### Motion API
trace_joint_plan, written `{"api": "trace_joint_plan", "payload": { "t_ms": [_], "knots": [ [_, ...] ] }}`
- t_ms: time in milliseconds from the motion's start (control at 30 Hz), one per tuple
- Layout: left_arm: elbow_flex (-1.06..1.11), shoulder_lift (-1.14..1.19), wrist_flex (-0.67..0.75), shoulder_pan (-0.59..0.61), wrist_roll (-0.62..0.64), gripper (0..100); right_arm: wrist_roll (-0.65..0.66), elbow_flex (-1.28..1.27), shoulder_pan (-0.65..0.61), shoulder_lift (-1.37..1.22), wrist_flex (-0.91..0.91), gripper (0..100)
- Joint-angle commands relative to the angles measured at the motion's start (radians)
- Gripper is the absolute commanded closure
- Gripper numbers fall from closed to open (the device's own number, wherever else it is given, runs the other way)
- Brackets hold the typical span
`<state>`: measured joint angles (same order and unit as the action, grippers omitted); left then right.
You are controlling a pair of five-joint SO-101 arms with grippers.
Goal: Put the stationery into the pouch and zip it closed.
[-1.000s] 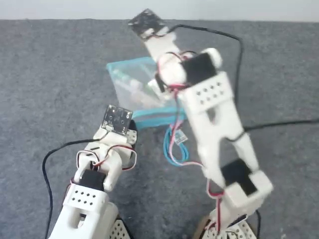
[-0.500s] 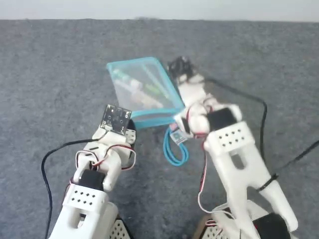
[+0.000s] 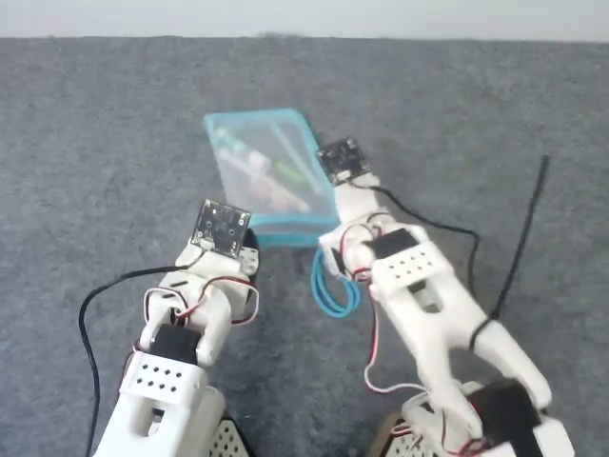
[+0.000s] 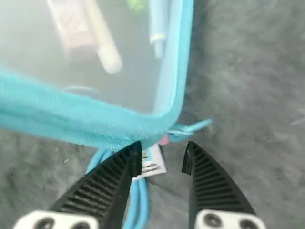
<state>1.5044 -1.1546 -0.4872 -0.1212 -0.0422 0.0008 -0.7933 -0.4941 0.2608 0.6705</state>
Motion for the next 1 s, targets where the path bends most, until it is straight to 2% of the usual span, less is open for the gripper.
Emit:
{"api": "trace_joint_plan", "payload": {
  "t_ms": [0,233,967],
  "knots": [
    [-0.035,-0.003,0.006,0.005,0.000,99,-0.071,0.008,-0.035,-0.025,-0.064,84.3],
    [-0.035,-0.003,0.006,0.003,0.000,99,-0.285,0.006,-0.030,-0.042,-0.097,84.3],
    [-0.036,-0.003,0.006,0.000,0.000,99,-0.315,0.005,-0.038,-0.107,-0.153,84.7]
  ]
}}
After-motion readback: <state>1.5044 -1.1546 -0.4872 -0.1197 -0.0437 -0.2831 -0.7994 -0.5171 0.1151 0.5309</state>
